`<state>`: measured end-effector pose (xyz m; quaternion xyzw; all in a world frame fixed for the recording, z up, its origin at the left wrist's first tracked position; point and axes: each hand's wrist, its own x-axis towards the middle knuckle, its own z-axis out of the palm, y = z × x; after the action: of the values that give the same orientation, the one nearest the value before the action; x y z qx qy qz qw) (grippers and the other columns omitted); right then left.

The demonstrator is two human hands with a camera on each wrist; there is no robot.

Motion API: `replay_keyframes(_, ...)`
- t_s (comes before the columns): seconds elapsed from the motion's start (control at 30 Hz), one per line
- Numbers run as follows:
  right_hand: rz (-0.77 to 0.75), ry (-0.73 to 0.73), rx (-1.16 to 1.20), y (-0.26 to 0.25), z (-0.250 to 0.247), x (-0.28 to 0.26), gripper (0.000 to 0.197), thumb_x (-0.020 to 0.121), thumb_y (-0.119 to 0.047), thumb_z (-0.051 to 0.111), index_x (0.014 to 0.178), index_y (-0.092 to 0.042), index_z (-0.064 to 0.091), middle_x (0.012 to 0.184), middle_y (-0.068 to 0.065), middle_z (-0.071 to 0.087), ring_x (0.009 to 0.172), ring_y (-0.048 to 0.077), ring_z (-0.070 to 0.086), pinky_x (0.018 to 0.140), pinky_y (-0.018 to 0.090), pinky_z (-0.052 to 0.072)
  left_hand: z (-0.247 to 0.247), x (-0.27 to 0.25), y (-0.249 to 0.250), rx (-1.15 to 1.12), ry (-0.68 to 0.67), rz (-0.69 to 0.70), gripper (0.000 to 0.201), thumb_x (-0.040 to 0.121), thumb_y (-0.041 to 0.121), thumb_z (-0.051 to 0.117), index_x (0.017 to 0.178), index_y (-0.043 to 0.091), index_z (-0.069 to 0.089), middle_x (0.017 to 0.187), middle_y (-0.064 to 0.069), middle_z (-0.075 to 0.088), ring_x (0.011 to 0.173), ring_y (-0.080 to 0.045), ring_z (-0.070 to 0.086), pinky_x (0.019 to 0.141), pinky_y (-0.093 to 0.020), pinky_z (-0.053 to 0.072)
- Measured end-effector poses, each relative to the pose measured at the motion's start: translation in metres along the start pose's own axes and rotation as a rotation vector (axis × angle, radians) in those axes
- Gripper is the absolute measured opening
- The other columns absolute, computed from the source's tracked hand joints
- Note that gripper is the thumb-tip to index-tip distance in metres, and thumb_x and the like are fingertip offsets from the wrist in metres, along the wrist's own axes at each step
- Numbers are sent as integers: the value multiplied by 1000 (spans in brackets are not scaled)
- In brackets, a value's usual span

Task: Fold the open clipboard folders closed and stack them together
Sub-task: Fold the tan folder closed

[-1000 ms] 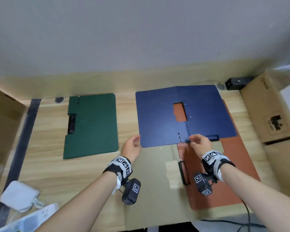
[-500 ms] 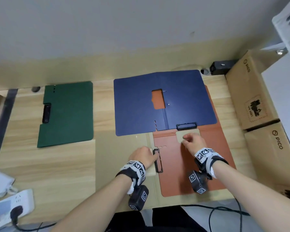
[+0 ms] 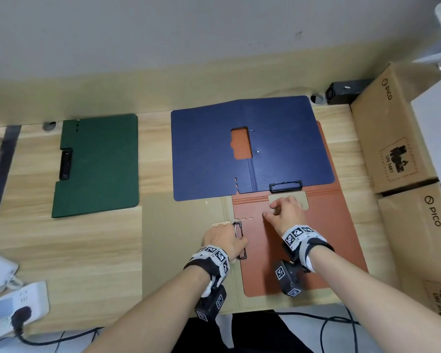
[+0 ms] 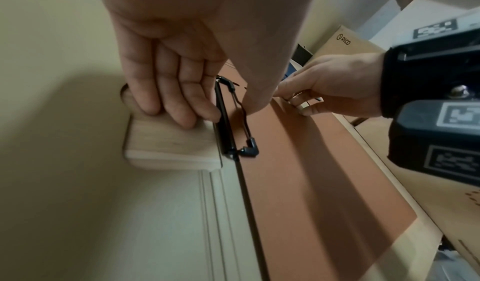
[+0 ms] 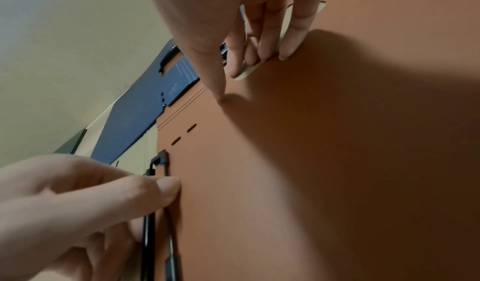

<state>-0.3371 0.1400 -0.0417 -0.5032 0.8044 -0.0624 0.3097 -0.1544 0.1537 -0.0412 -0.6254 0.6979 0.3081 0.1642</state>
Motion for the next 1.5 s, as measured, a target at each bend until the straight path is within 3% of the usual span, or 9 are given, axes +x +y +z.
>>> replay_keyframes(0.13, -31, -20, -76, 4, -3, 1, 26, 77, -46, 71, 86, -24, 61, 103, -1, 48, 104, 21, 45, 85, 32, 42, -4, -5, 2, -10, -1, 36, 26, 81, 37, 47, 69, 16, 53, 95, -12, 70, 96, -33, 62, 74, -33, 47)
replay_keyframes(0.3, -152, -86, -280, 22, -9, -2, 55, 55, -71, 73, 88, -33, 52, 103, -7, 42, 101, 19, 41, 85, 30, 37, -1, -8, -7, -20, -23, 91, 25, 83, 33, 41, 76, 12, 51, 96, -18, 69, 95, -38, 61, 74, -37, 49)
replay_keyframes(0.5, -184, -173, -392, 21, -15, 3, 65, 45, -71, 79, 89, -34, 48, 107, -9, 41, 106, 17, 37, 85, 31, 30, -3, -9, -9, -55, -39, 99, 25, 89, 27, 37, 79, 10, 51, 99, -21, 67, 90, -39, 61, 70, -36, 42)
replay_keyframes(0.73, -215, -179, -415, 23, -17, 7, 55, 50, -69, 78, 74, -29, 49, 101, -9, 43, 99, 16, 34, 80, 31, 29, -3, -13, -5, -57, -9, 67, 24, 90, 28, 40, 79, 10, 52, 98, -19, 68, 91, -38, 62, 70, -36, 43)
replay_keyframes(0.87, -196, -159, -414, 23, -17, 8, 55, 51, -67, 79, 79, -29, 52, 103, -9, 41, 103, 18, 37, 81, 30, 30, 0, -19, -12, -14, 4, -9, 33, 90, 30, 41, 93, 6, 63, 100, -18, 68, 93, -38, 62, 74, -37, 48)
replay_keyframes(1.03, -157, -140, -390, 26, -19, 10, 54, 52, -66, 80, 82, -30, 53, 103, -8, 42, 102, 18, 38, 80, 30, 32, -1, -20, -16, -29, -22, -50, 26, 86, 36, 46, 78, 12, 56, 94, -13, 69, 90, -34, 61, 70, -33, 47)
replay_keyframes(1.23, -157, -129, -374, 25, -20, 7, 53, 53, -63, 81, 88, -33, 55, 103, -8, 41, 105, 18, 39, 86, 32, 36, 0, -26, -31, -58, -39, -67, 44, 91, 53, 44, 92, 13, 62, 94, -8, 69, 85, -31, 61, 72, -34, 49)
replay_keyframes(1.4, -179, -75, -314, 3, -14, 1, 40, 61, -55, 78, 90, -37, 56, 108, -7, 48, 112, 20, 42, 95, 38, 38, -15, -42, -90, -336, 147, -227, 19, 88, 35, 50, 93, 19, 58, 93, -2, 69, 88, -30, 64, 76, -35, 51)
replay_keyframes(1.5, -263, -14, -331, -20, -3, -4, 42, 66, -54, 75, 99, -37, 57, 113, -6, 49, 113, 22, 41, 100, 38, 37, -24, -49, -145, -418, 281, -405, 32, 83, 23, 62, 111, 10, 57, 112, -10, 59, 108, -31, 57, 94, -38, 45)
